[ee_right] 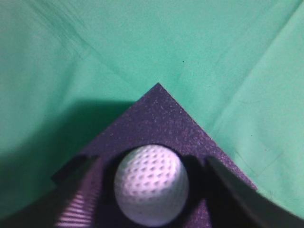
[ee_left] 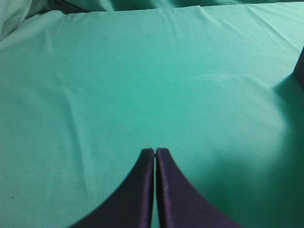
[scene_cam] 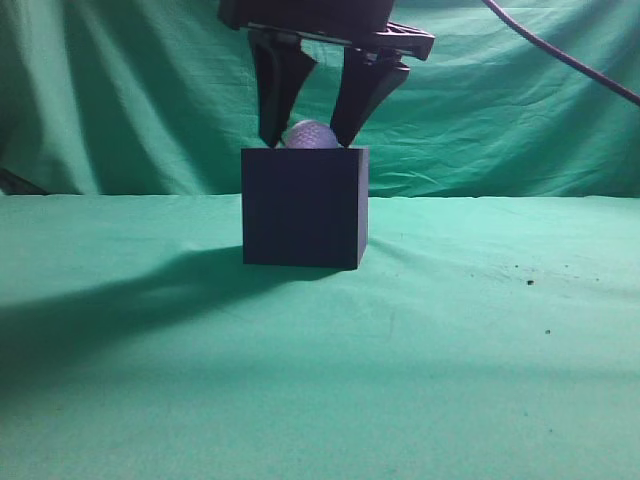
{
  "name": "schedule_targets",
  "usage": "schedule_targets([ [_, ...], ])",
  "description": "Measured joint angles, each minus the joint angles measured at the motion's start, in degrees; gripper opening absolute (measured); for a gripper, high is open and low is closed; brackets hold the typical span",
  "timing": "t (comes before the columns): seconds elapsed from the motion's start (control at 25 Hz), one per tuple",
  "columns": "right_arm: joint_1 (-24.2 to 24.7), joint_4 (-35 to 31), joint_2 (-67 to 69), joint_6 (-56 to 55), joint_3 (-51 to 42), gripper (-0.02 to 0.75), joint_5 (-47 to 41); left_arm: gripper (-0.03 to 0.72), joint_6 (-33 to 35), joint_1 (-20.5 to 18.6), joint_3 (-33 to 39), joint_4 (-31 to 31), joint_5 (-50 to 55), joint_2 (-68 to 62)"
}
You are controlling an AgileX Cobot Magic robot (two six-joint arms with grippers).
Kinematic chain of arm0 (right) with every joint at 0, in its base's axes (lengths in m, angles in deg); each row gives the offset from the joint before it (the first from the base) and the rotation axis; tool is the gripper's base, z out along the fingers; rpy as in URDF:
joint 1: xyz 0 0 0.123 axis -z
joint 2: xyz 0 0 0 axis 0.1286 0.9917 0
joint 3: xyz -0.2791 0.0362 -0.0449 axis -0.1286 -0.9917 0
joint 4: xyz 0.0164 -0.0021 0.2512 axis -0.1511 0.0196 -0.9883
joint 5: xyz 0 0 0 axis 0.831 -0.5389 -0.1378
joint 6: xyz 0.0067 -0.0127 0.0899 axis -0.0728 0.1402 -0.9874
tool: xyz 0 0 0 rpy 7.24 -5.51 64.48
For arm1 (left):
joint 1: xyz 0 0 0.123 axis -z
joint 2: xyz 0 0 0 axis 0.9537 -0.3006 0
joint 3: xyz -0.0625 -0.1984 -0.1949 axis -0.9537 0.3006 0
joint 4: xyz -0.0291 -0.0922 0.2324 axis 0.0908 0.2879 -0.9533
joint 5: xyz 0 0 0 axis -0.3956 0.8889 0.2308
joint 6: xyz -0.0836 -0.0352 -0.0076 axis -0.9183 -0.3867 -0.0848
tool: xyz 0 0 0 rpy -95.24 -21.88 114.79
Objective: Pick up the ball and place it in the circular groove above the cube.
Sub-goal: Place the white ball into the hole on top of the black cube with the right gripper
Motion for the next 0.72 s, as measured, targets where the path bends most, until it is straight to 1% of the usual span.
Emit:
schedule_targets([
  [0.04,0.0,0.0,0.0,0.0,0.0,0.482,0.0,0.0,0.0,0.0,0.0,0.0,0.0,0.0],
  [0.12,0.0,0.0,0.12,0.11,1.05,0.547,-1.32,0.0,0.0,0.0,0.0,0.0,0.0,0.0],
  [0.28,0.0,0.0,-0.34,0.11,6.65,0.539,-8.31,0.0,0.0,0.0,0.0,0.0,0.0,0.0],
  [0.32,0.0,0.0,-0.81,0.11,8.21,0.448,-10.72,0.0,0.0,0.0,0.0,0.0,0.0,0.0],
  [0.36,0.0,0.0,-0.81,0.11,8.21,0.448,-10.72,0.0,0.0,0.0,0.0,0.0,0.0,0.0],
  [0.4,0.0,0.0,-1.86,0.11,9.37,0.386,-12.94,0.0,0.0,0.0,0.0,0.0,0.0,0.0],
  [0.44,0.0,-0.28,-4.03,0.01,11.25,0.211,-16.39,0.0,0.0,0.0,0.0,0.0,0.0,0.0],
  [0.48,0.0,-0.47,-5.79,-0.08,11.62,0.125,-17.7,0.0,0.0,0.0,0.0,0.0,0.0,0.0],
  [0.6,0.0,-0.99,-11.68,-0.22,11.89,0.0,-20.61,0.0,0.0,0.0,0.0,0.0,0.0,0.0],
  [0.72,0.0,0.13,-16.89,-1.88,11.89,0.0,-24.4,0.0,0.0,0.0,0.0,0.0,0.0,0.0],
])
